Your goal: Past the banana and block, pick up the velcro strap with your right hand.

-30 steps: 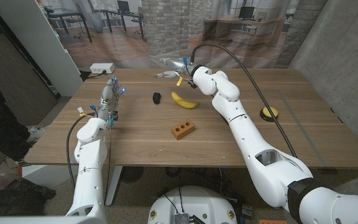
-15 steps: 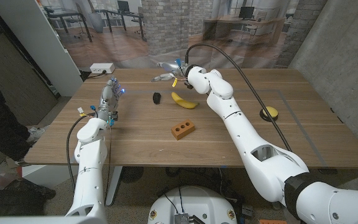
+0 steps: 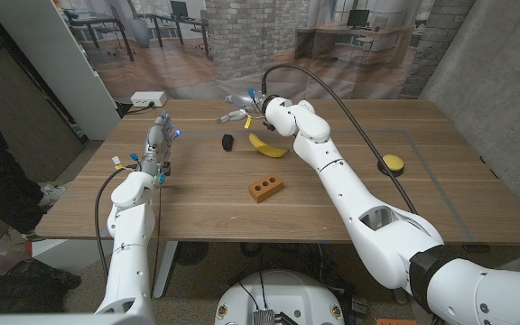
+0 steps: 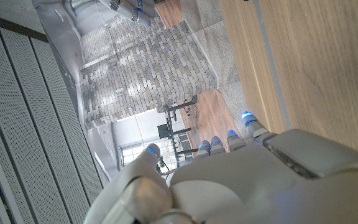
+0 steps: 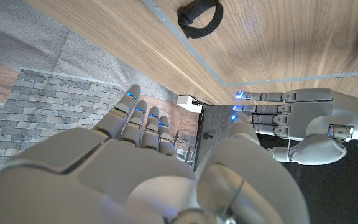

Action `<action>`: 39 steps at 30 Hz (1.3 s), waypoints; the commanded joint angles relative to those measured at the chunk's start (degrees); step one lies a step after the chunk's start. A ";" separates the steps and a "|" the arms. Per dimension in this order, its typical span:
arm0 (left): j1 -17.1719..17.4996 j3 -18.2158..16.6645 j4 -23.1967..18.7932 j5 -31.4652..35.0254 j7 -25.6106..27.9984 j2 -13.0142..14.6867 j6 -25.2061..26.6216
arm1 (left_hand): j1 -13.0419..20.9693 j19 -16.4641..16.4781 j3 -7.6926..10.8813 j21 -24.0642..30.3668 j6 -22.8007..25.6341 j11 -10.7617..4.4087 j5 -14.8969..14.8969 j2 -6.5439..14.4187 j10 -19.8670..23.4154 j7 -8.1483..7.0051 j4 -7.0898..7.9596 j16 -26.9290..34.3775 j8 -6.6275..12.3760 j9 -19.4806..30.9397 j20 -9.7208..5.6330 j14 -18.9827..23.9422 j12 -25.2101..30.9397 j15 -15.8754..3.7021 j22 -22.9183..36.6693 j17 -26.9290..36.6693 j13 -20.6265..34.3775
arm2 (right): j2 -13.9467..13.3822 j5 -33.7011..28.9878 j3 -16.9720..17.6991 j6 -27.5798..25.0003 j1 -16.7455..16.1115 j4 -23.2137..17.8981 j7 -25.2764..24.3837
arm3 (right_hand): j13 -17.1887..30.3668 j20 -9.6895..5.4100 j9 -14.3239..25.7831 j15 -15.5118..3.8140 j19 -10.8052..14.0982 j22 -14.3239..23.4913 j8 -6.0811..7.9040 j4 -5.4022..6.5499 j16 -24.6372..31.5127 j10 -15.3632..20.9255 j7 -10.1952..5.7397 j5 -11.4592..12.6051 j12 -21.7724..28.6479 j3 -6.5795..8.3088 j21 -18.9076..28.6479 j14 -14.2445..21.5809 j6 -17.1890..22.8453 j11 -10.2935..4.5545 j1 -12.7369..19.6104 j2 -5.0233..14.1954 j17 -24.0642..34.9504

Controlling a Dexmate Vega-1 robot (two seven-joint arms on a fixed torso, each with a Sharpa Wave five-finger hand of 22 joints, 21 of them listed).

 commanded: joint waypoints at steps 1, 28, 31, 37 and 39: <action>0.23 -0.08 -0.23 -0.03 0.19 0.11 -0.31 | 0.16 -12.15 -0.25 -0.36 -10.08 0.07 0.23 2.27 -13.66 0.04 0.13 -0.16 -0.17 0.29 -0.27 -16.08 -0.02 -0.20 0.17 0.25 0.14 | 1.24 -2.29 -1.65 -3.01 0.81 1.89 -0.25 | 0.26 0.11 0.15 -0.12 1.14 0.15 0.32 -0.07 0.39 0.88 0.01 0.32 0.37 -0.34 0.43 1.19 0.93 0.04 0.21 -0.63 0.33; 0.73 -0.26 -0.60 -0.24 0.33 0.08 -0.20 | 0.14 -11.93 -0.45 -0.80 -10.01 0.00 0.29 2.25 -13.79 0.04 0.14 -0.13 -0.13 0.29 -0.22 -16.00 -0.07 -0.18 0.20 0.25 0.15 | 5.14 -6.58 -5.33 -10.99 4.30 11.04 -1.12 | 0.31 0.69 0.15 -0.08 3.31 0.19 0.59 -0.32 0.39 3.49 0.35 1.07 0.49 -1.07 0.60 3.69 3.51 0.11 1.04 -1.06 0.36; 0.70 -0.28 -0.53 -0.24 0.33 0.10 -0.23 | 0.15 -12.01 -0.48 -0.91 -10.12 0.07 0.30 2.25 -13.68 0.04 0.13 -0.17 -0.18 0.29 -0.21 -16.10 -0.03 -0.19 0.20 0.25 0.14 | 5.22 -6.61 -5.73 -11.01 4.87 12.08 -1.29 | 0.31 0.66 0.15 -0.15 3.60 0.19 0.51 -0.39 0.47 3.62 0.28 1.17 0.45 -1.06 0.64 4.13 3.51 0.11 1.29 -1.00 0.36; 0.57 -0.48 -0.27 -0.31 0.48 0.10 -0.35 | 0.16 -11.83 -0.52 -0.98 -10.00 -0.09 0.32 2.25 -13.69 0.05 0.13 -0.12 -0.13 0.29 -0.19 -15.97 -0.03 -0.18 0.21 0.24 0.14 | 5.29 -6.85 -7.03 -10.30 6.63 15.17 -2.08 | 0.31 0.61 0.15 -0.21 3.52 0.17 0.21 -0.69 0.17 3.25 0.24 1.42 0.10 -0.95 0.44 3.88 3.13 -0.18 2.07 -0.85 0.36; 0.52 -0.49 -0.13 -0.29 0.44 0.15 -0.33 | 0.16 -11.84 -0.55 -1.05 -10.02 0.01 0.32 2.25 -13.71 0.03 0.13 -0.12 -0.13 0.29 -0.18 -15.98 -0.04 -0.18 0.21 0.24 0.14 | 5.57 -6.87 -7.28 -10.57 7.19 16.33 -2.40 | 0.31 0.63 0.15 -0.23 3.55 0.17 0.17 -0.75 0.12 3.20 0.26 1.47 0.05 -0.93 0.42 3.85 3.10 -0.22 2.24 -0.83 0.36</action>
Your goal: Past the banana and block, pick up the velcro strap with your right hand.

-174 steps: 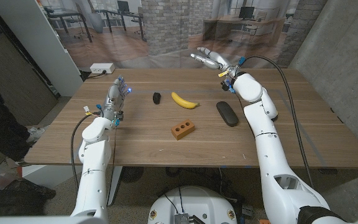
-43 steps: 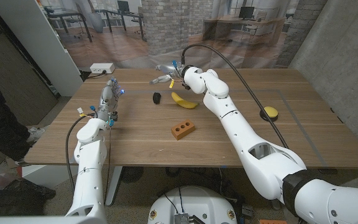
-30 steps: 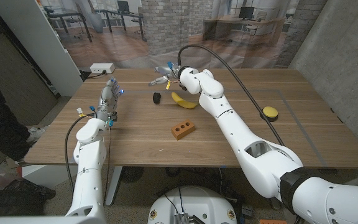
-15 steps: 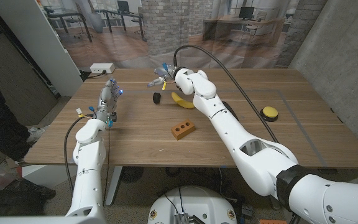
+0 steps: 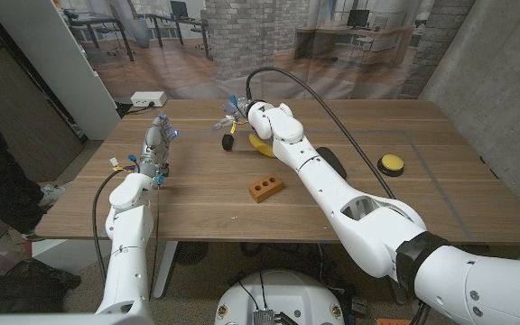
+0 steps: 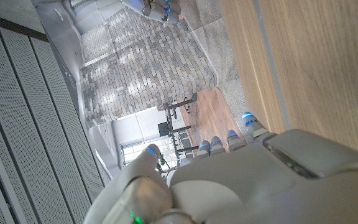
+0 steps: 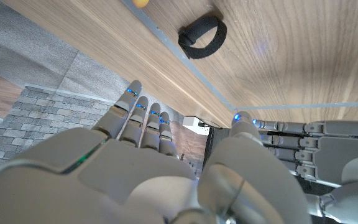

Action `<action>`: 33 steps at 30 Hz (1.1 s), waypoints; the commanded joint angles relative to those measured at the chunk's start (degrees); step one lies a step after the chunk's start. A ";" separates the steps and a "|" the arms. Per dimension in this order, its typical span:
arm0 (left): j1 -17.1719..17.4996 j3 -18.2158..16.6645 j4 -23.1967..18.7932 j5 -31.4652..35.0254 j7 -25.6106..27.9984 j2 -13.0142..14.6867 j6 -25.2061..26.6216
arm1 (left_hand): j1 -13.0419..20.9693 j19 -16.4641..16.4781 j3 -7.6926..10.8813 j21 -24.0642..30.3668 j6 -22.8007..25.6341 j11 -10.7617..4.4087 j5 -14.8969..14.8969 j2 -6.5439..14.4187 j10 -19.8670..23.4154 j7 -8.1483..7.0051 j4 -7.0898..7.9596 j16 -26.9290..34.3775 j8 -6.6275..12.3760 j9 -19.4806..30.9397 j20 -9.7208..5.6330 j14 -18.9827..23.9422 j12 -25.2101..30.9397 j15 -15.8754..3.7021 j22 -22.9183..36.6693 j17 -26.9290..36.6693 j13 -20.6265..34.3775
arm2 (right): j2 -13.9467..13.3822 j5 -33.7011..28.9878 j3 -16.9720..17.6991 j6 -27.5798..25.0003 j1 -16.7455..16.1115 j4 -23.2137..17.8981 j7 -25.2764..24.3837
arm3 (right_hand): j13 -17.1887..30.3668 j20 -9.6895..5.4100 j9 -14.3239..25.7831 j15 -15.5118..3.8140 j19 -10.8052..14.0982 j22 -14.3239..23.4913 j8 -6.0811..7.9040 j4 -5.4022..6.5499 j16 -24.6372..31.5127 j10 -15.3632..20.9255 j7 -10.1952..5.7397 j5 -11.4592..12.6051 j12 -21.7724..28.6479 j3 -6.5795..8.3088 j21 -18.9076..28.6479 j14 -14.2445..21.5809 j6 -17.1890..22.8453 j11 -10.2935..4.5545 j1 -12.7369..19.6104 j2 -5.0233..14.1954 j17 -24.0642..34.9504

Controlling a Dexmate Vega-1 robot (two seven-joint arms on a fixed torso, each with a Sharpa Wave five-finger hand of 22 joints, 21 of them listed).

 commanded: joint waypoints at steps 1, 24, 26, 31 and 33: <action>-0.18 -0.27 0.50 -0.11 0.12 0.05 0.03 | 0.16 -11.92 -0.32 -0.26 -10.10 0.10 0.33 2.25 -13.70 0.04 -0.11 -0.16 -0.17 0.29 -0.19 -16.05 -0.04 -0.18 0.21 0.24 0.14 | 1.02 -0.80 -2.21 -0.70 3.31 6.43 -1.43 | 0.33 0.21 0.17 -0.14 0.28 0.18 -0.29 -0.58 -0.34 0.06 -0.08 0.44 -0.41 0.12 -0.04 0.48 0.09 -0.08 0.95 0.08 0.08; -1.34 -0.51 2.24 0.36 0.10 0.28 0.19 | 0.14 -11.77 -0.50 -0.67 -10.11 0.11 0.38 2.25 -13.71 0.06 -0.10 -0.16 -0.17 0.29 -0.24 -16.06 -0.04 -0.20 0.23 0.24 0.14 | 3.33 -1.08 -5.55 -3.66 9.52 20.05 -6.75 | 0.36 -0.90 0.18 -1.92 2.09 0.15 -0.35 -2.32 -0.22 2.45 -1.33 1.76 -0.34 0.31 -0.17 3.08 1.39 -1.75 6.11 -0.50 0.04; -1.43 -0.55 2.38 0.38 0.08 0.30 0.18 | 0.14 -11.76 -0.50 -0.67 -10.11 0.10 0.38 2.26 -13.72 0.06 -0.09 -0.16 -0.17 0.29 -0.23 -16.07 -0.05 -0.19 0.23 0.24 0.14 | 3.76 -0.92 -5.80 -4.06 10.27 21.71 -7.20 | 0.38 -0.87 0.19 -1.84 2.26 0.16 -0.26 -2.34 -0.12 2.89 -1.24 1.84 -0.27 0.17 -0.19 3.62 1.81 -1.81 6.41 -0.74 0.04; -1.65 -0.63 2.73 0.47 0.04 0.38 0.27 | 0.14 -11.78 -0.52 -0.74 -10.17 0.14 0.39 2.26 -13.84 0.04 -0.09 -0.19 -0.19 0.29 -0.23 -16.13 -0.09 -0.21 0.23 0.24 0.14 | 5.08 -0.51 -6.69 -4.81 12.61 26.98 -9.12 | 0.41 -0.89 0.21 -1.91 2.47 0.17 -0.10 -2.28 0.07 3.50 -1.19 1.95 -0.18 -0.09 -0.22 4.54 2.50 -1.74 6.71 -1.11 0.05; -1.75 -0.68 2.86 0.50 0.04 0.39 0.31 | 0.14 -11.79 -0.53 -0.78 -10.16 0.06 0.39 2.27 -13.74 0.05 -0.09 -0.19 -0.18 0.29 -0.22 -16.13 -0.05 -0.19 0.24 0.25 0.14 | 5.75 -0.11 -6.96 -5.04 13.79 29.61 -9.92 | 0.42 -0.99 0.22 -2.02 2.64 0.18 -0.12 -2.25 0.06 3.61 -1.31 2.01 -0.20 -0.17 -0.20 4.71 2.57 -1.93 6.85 -1.20 0.07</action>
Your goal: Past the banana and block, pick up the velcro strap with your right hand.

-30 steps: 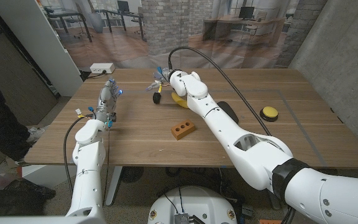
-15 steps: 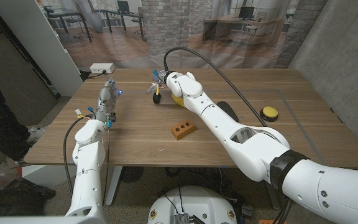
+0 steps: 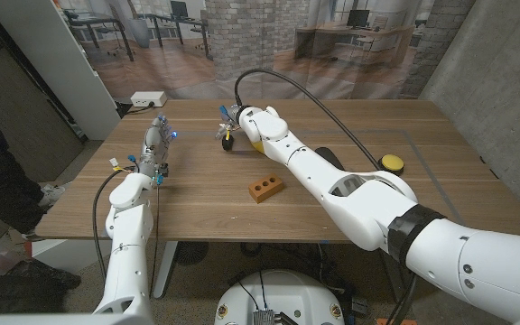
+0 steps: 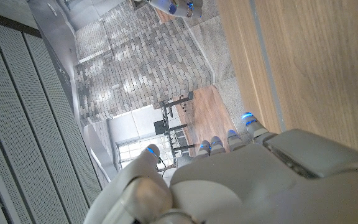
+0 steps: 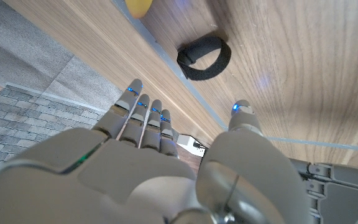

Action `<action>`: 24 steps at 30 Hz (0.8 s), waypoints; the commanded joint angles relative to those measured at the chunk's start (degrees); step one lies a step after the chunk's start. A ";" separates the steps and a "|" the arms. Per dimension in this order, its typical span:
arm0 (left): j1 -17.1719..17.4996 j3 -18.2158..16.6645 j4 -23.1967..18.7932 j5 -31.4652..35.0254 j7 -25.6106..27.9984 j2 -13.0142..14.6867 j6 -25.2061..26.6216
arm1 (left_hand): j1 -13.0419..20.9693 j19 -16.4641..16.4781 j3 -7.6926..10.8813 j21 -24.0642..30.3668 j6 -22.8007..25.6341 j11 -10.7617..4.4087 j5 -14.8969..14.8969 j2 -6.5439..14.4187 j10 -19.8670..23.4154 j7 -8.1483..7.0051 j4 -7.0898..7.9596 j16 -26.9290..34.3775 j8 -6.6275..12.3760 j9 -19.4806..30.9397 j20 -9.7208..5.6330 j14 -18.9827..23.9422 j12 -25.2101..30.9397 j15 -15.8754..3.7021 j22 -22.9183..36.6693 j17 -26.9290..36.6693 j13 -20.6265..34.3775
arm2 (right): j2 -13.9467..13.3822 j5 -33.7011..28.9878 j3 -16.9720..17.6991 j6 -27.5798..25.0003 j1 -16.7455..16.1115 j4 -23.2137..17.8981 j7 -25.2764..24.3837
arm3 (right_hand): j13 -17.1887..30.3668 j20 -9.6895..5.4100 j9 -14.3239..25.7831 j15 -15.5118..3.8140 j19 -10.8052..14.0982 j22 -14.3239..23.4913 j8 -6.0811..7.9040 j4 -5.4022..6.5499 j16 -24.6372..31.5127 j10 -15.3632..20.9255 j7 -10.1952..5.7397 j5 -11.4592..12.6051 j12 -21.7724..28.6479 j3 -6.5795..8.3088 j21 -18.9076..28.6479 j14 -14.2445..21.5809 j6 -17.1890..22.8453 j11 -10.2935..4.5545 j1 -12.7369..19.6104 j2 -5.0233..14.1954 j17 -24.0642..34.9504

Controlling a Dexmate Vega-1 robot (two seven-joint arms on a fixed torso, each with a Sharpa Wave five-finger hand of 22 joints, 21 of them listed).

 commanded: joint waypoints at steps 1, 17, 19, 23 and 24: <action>-0.56 -0.22 0.80 0.31 -0.05 0.13 0.21 | 0.13 -11.75 -0.05 -0.12 -10.16 0.06 0.39 2.27 -13.80 0.04 -0.09 -0.19 -0.18 0.29 -0.22 -16.14 -0.07 -0.17 0.24 0.25 0.14 | 2.88 1.12 -1.92 -1.89 5.39 12.20 -4.12 | 0.16 -0.17 0.23 -0.28 0.72 0.19 0.33 0.02 0.34 0.64 -0.11 0.32 0.25 -0.21 -0.21 0.80 0.54 -0.27 0.88 -0.17 0.21; -1.57 -0.56 2.28 0.60 -0.03 0.28 0.06 | 0.11 -11.64 -0.17 -0.34 -10.15 0.02 0.43 2.25 -13.78 0.01 -0.07 -0.16 -0.16 0.29 -0.25 -16.08 -0.05 -0.17 0.25 0.25 0.14 | 4.43 14.87 -13.78 -1.33 13.61 26.68 -11.49 | 0.24 -1.15 0.26 -1.33 0.52 0.22 -0.37 -0.31 -0.35 0.20 -1.15 1.12 -0.42 -0.36 -0.68 0.38 -0.34 -1.35 3.91 -0.58 0.26; -1.65 -0.60 2.37 0.65 0.01 0.27 0.08 | 0.10 -11.66 -0.19 -0.38 -10.18 0.05 0.43 2.25 -13.77 0.02 -0.07 -0.17 -0.17 0.29 -0.25 -16.12 -0.05 -0.18 0.26 0.25 0.14 | 3.36 20.09 -18.95 -2.21 14.21 25.92 -11.45 | 0.25 -1.26 0.26 -1.41 0.58 0.23 -0.37 -0.32 -0.36 0.20 -1.18 1.18 -0.45 -0.38 -0.68 0.44 -0.32 -1.37 4.13 -0.61 0.26; -1.77 -0.59 2.47 0.77 0.05 0.25 0.10 | 0.09 -11.68 -0.21 -0.43 -10.18 0.09 0.43 2.24 -13.68 0.04 -0.06 -0.17 -0.17 0.29 -0.27 -16.13 -0.01 -0.17 0.26 0.25 0.15 | 4.97 31.06 -28.57 -1.76 18.01 32.54 -14.87 | 0.27 -1.43 0.27 -1.68 0.69 0.24 -0.39 -0.33 -0.36 0.26 -1.41 1.37 -0.52 -0.45 -0.72 0.71 -0.19 -1.57 4.89 -0.72 0.26; -1.81 -0.58 2.48 0.81 0.05 0.26 0.16 | 0.07 -11.44 -0.25 -0.39 -10.00 -0.15 0.44 2.22 -13.88 0.02 -0.05 -0.10 -0.10 0.29 -0.25 -15.94 -0.09 -0.18 0.26 0.25 0.14 | 2.72 33.37 -31.28 -2.76 17.21 28.17 -13.37 | 0.27 -1.50 0.28 -1.73 0.71 0.24 -0.39 -0.33 -0.36 0.26 -1.47 1.41 -0.53 -0.46 -0.73 0.76 -0.17 -1.63 5.05 -0.73 0.27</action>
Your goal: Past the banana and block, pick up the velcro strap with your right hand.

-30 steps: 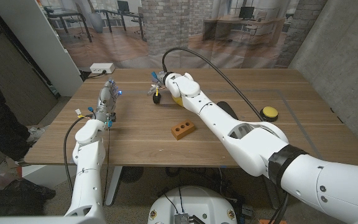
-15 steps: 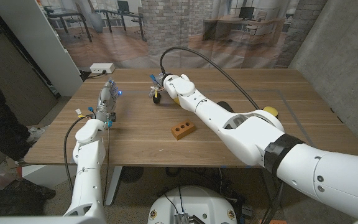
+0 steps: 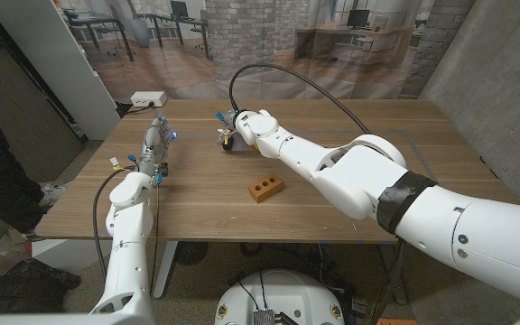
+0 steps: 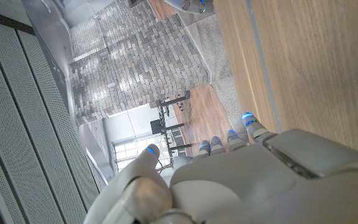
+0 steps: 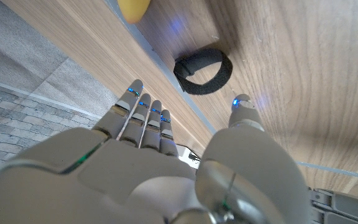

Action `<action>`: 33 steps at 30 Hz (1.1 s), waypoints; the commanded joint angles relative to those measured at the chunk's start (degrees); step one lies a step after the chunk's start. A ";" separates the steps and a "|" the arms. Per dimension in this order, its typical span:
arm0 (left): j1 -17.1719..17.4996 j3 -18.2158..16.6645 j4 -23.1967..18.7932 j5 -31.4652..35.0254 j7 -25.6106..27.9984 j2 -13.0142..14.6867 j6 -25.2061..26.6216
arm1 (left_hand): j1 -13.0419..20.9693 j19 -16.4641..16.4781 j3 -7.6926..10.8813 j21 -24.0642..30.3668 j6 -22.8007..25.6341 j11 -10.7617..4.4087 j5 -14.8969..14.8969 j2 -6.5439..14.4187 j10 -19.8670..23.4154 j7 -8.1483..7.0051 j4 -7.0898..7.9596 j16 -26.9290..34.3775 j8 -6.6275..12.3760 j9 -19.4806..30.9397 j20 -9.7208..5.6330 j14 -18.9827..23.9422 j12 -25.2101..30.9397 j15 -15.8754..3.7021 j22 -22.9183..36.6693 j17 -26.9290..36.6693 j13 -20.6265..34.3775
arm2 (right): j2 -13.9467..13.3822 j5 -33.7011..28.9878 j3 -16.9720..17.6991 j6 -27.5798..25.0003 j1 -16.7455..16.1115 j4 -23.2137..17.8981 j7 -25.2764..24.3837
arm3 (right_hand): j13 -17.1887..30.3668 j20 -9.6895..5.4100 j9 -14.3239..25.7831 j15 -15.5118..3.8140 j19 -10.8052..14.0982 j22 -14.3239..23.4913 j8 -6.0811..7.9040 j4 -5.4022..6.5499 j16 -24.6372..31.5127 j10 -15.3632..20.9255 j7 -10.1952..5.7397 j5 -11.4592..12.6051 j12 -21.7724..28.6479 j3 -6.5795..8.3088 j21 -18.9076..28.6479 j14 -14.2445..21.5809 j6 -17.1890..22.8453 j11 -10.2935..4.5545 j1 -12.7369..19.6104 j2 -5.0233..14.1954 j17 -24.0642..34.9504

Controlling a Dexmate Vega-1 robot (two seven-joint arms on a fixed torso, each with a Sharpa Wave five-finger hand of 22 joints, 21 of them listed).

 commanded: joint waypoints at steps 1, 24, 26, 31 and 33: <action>-0.53 -0.11 0.64 0.40 0.10 0.09 0.02 | 0.06 -11.59 -0.27 -0.07 -10.11 0.00 0.45 2.22 -13.81 0.05 -0.04 -0.16 -0.15 0.29 -0.26 -16.10 -0.06 -0.18 0.27 0.25 0.14 | -4.85 25.40 -24.28 -3.61 4.60 -1.15 -1.40 | 0.29 -0.68 0.28 -0.75 0.33 0.24 -0.12 -0.11 -0.15 0.02 -0.40 0.54 -0.11 -0.26 -0.24 0.26 0.28 -0.45 0.95 0.00 0.12; -0.63 0.08 0.40 0.74 0.45 -0.27 0.27 | -0.10 -11.47 -0.55 -0.45 -10.11 0.02 0.52 2.18 -13.75 -0.04 0.07 -0.14 -0.14 0.29 -0.30 -16.11 -0.04 -0.15 0.30 0.27 0.14 | -5.37 44.02 -43.57 -4.95 8.94 0.62 -5.27 | 0.38 -2.00 0.36 -2.45 1.45 0.29 0.17 0.31 -0.10 1.54 -2.11 1.61 0.00 -0.64 -0.23 1.71 2.13 -1.97 4.69 0.13 0.25; -0.68 0.11 0.49 0.75 0.41 -0.26 0.27 | -0.10 -11.47 -0.57 -0.48 -10.09 0.12 0.53 2.18 -13.73 -0.03 0.07 -0.14 -0.14 0.29 -0.29 -16.11 -0.03 -0.16 0.30 0.27 0.14 | -5.36 44.14 -43.82 -4.95 8.95 0.62 -5.38 | 0.39 -2.19 0.37 -2.56 1.61 0.29 0.23 0.34 -0.10 1.83 -2.29 1.70 0.06 -0.70 -0.21 1.87 2.41 -2.16 4.98 0.12 0.25; -0.72 0.04 0.56 0.76 0.51 -0.29 0.22 | -0.14 -11.40 -0.65 -0.58 -10.05 -0.05 0.55 2.16 -13.77 -0.05 0.09 -0.14 -0.12 0.29 -0.31 -16.11 -0.05 -0.17 0.31 0.27 0.14 | -5.37 44.58 -44.42 -4.86 9.02 0.62 -5.65 | 0.40 -2.69 0.38 -3.27 2.08 0.30 0.31 0.35 -0.02 2.43 -2.94 1.97 0.14 -0.64 -0.12 2.39 2.93 -2.65 5.98 0.45 0.27; -0.73 0.00 0.58 0.74 0.50 -0.26 0.21 | -0.15 -11.38 -0.68 -0.62 -10.04 -0.04 0.56 2.16 -13.74 -0.08 0.09 -0.14 -0.12 0.29 -0.30 -16.12 -0.04 -0.19 0.31 0.27 0.14 | -5.39 44.47 -44.74 -4.77 9.02 0.62 -5.73 | 0.40 -2.83 0.38 -3.52 2.28 0.31 0.32 0.33 -0.02 2.62 -3.20 2.04 0.16 -0.66 -0.07 2.53 3.07 -2.82 6.30 0.45 0.26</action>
